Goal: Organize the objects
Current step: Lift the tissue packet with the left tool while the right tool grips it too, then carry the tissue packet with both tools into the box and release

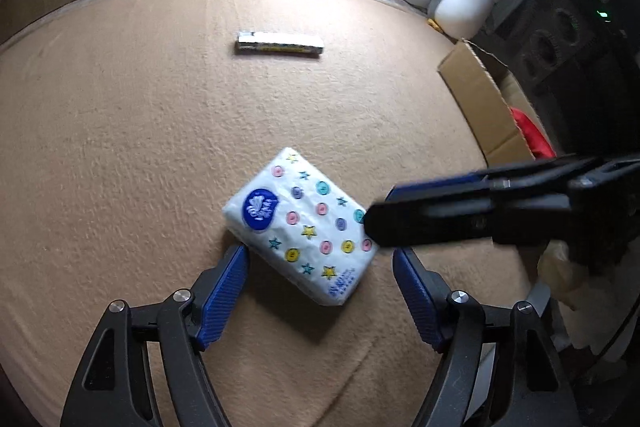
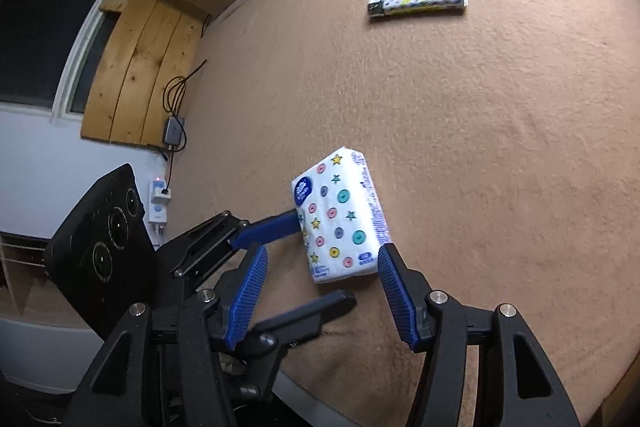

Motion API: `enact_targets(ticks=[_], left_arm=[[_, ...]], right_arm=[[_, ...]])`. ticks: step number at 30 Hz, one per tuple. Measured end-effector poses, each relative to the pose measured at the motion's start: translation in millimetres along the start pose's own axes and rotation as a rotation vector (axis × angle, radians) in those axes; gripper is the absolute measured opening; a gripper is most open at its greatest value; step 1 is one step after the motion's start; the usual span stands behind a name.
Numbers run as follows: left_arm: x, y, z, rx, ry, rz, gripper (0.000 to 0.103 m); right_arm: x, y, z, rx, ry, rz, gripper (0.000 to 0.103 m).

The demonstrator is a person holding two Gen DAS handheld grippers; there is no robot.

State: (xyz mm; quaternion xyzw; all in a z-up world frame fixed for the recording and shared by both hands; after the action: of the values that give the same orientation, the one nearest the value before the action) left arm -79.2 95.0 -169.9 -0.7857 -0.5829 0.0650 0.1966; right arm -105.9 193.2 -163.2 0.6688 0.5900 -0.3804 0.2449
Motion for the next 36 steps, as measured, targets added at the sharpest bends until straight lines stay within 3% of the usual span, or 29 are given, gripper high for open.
enact_targets(ticks=[3, 7, 11, 14, 19, 26, 36], left_arm=[[-3.6, 3.8, 5.0, -0.023, 0.004, -0.034, 0.078], [-6.3, 7.8, 3.4, -0.017, 0.003, -0.081, 0.078], [-8.1, 6.7, 4.0, -0.014, 0.004, -0.112, 0.077], [-7.5, 4.0, 5.6, -0.021, 0.009, -0.11, 0.065], [-1.5, -5.0, 10.9, -0.024, 0.01, -0.104, 0.061], [26.0, -24.9, 8.6, 0.001, 0.025, -0.041, 0.06], [109.8, -83.7, -10.1, 0.086, 0.083, 0.129, 0.06]], right_arm=[[1.1, -9.0, -5.0, 0.042, 0.105, -0.062, 0.054], [0.3, -16.5, 8.5, -0.006, 0.145, -0.126, 0.054], [1.0, -15.0, 26.4, -0.075, 0.112, -0.132, 0.054], [5.9, -11.5, 35.0, -0.111, 0.137, -0.14, 0.054], [5.3, -7.4, 37.2, -0.114, 0.146, -0.152, 0.047], [11.9, -7.4, 11.1, -0.038, 0.16, -0.127, 0.043], [23.4, -18.0, -89.8, 0.159, 0.212, -0.107, 0.043]])
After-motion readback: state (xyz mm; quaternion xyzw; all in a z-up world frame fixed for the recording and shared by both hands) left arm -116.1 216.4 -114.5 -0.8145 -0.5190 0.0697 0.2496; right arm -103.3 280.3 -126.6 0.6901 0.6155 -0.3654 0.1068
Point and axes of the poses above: each gripper's, at about its wrist camera, not at the fingertips, and z roughly the way its jaws point, x to its right, y to its underside, the point moved 6 cm from there along z, roughly the way its jaws point, and after that the axes turned 14 degrees about -y, right-handed, at the moved point
